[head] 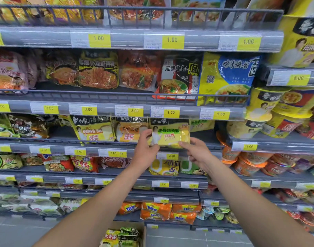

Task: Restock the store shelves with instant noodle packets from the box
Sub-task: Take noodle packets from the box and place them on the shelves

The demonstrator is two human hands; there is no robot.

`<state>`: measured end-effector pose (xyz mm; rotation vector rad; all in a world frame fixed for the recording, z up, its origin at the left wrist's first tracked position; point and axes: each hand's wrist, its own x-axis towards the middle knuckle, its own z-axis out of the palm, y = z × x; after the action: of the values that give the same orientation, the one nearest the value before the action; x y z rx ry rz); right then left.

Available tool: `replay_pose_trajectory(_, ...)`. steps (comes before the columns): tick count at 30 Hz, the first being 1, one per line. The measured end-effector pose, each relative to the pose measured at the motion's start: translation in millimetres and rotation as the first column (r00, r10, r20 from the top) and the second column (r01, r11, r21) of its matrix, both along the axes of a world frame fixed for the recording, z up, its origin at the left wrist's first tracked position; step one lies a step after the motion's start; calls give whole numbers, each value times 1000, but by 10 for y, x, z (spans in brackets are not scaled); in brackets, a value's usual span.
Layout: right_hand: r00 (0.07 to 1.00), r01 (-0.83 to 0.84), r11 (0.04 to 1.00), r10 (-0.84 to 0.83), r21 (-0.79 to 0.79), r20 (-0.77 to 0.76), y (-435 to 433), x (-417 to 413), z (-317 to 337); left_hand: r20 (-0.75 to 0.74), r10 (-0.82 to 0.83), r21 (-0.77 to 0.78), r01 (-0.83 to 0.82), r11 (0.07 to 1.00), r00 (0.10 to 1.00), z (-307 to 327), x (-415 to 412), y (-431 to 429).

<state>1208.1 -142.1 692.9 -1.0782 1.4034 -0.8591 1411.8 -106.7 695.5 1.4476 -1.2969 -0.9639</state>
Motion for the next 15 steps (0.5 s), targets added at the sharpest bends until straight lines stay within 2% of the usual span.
replay_pose_trajectory(4,968,73,987,-105,-146,-228,-237,73,-25,318,-81,-118,124,985,945,-124,0,-140)
replay_pose_trajectory(6,887,29,972,-132,-232,-443,-314,97,-70,465,-121,-100,188,977,877,-219,19,-173)
replay_pose_trajectory(8,777,-18,957,-170,-290,-606,-294,129,-88,628,-154,-54,241,969,762,-310,41,-159)
replay_pose_trajectory(11,679,-34,892,-311,-452,-665,-205,163,-104,826,-93,-80,280,957,556,-348,46,-116)
replay_pose_trajectory(13,629,-219,781,-346,-586,-696,-156,169,-163,873,-64,-87,284,955,483,-333,32,-108)
replay_pose_trajectory(15,536,-437,660,-355,-612,-766,-116,160,-257,891,-52,-87,281,956,450,-335,24,-120)
